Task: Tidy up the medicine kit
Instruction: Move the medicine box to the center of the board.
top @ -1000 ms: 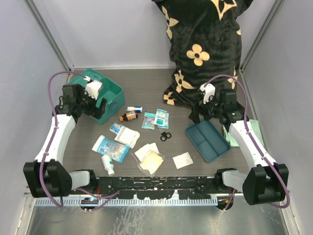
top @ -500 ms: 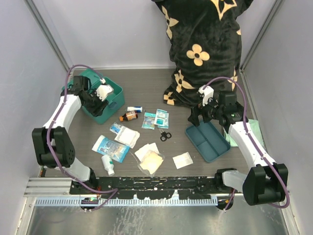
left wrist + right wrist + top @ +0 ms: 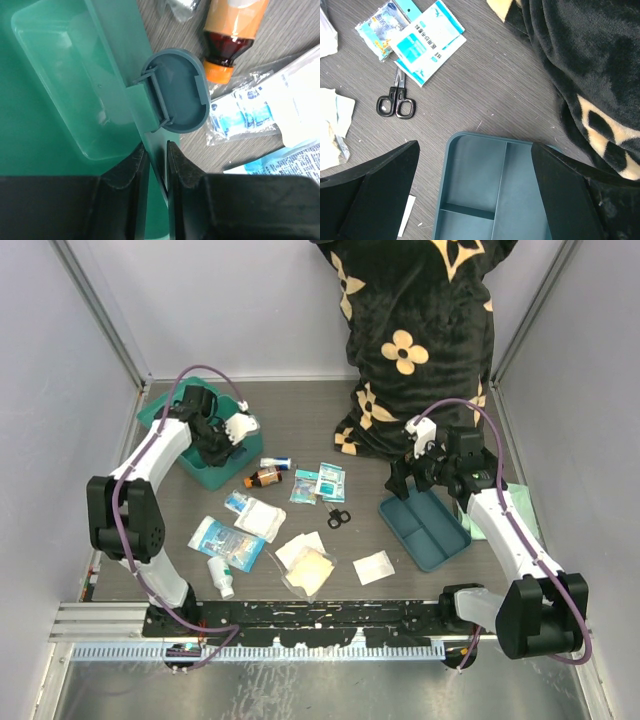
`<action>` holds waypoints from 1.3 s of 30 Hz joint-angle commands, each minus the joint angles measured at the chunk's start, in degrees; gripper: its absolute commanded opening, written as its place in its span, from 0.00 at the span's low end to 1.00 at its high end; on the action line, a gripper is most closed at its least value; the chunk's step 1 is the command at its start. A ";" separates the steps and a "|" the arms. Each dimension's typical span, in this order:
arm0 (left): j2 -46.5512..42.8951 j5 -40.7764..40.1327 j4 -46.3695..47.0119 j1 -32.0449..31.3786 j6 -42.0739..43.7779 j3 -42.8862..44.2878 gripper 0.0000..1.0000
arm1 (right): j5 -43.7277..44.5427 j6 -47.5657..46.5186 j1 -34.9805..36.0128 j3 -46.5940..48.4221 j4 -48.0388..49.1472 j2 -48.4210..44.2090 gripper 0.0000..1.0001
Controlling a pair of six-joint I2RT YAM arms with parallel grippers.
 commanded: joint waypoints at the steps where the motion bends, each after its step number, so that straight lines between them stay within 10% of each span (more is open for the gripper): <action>1: 1.50 1.40 0.09 -3.03 1.48 2.80 0.18 | -0.79 -0.92 -0.53 0.16 1.00 -0.13 1.00; 15: 1.63 3.02 -0.93 -8.95 -0.06 1.78 0.21 | -1.15 -1.27 -0.97 -0.05 1.01 -0.56 1.00; 39: -18.74 8.44 6.28 -9.86 -14.19 -10.12 0.80 | -1.49 -1.49 -1.06 0.00 0.84 0.07 1.00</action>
